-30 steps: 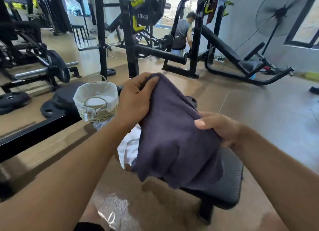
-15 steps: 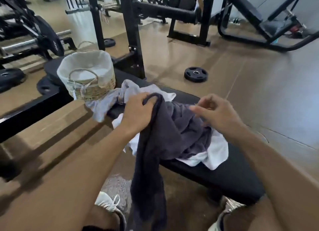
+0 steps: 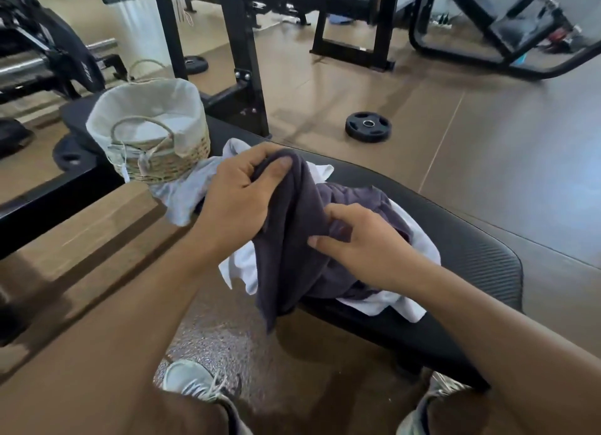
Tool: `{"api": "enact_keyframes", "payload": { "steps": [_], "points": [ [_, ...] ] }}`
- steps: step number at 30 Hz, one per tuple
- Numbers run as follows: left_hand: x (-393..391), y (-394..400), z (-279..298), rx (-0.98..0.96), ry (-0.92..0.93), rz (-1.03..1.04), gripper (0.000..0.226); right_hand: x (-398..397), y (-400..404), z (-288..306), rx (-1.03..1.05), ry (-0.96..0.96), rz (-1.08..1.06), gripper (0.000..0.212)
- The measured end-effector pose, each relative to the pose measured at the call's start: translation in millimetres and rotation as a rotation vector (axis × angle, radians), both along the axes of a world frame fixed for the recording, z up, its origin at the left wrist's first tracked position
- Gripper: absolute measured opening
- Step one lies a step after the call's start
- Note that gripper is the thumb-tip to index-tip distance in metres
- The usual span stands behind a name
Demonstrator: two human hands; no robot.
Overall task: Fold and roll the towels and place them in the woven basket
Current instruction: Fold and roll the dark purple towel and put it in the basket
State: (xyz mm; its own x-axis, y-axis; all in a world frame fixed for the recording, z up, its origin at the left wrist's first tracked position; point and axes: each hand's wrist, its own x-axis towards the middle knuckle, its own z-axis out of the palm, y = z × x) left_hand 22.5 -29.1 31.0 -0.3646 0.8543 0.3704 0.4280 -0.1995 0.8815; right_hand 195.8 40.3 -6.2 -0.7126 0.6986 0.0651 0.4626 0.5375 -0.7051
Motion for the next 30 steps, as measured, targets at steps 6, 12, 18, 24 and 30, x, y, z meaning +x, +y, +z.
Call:
{"api": "enact_keyframes", "payload": {
  "steps": [6,12,18,24,30],
  "points": [
    [-17.8,-11.3,-2.3,-0.027,-0.116,0.071,0.023,-2.0,6.3,-2.4,-0.308,0.207,-0.012,0.029],
    [-39.6,-21.8,2.5,0.099,-0.433,0.271,0.03,10.7,3.8,16.5,-0.279,0.316,0.031,0.042],
    [-37.9,-23.6,-11.9,-0.116,-0.146,0.405,0.02,19.7,0.2,33.7,-0.292,0.472,-0.041,0.05],
    [7.4,-28.7,-8.9,-0.201,0.015,-0.185,0.021,24.7,-10.2,32.0,0.192,0.15,0.059,0.056],
    [17.0,-19.3,-22.4,-0.205,0.07,-0.279,0.028,24.1,-8.3,33.3,0.298,0.07,-0.005,0.05]
  ]
}}
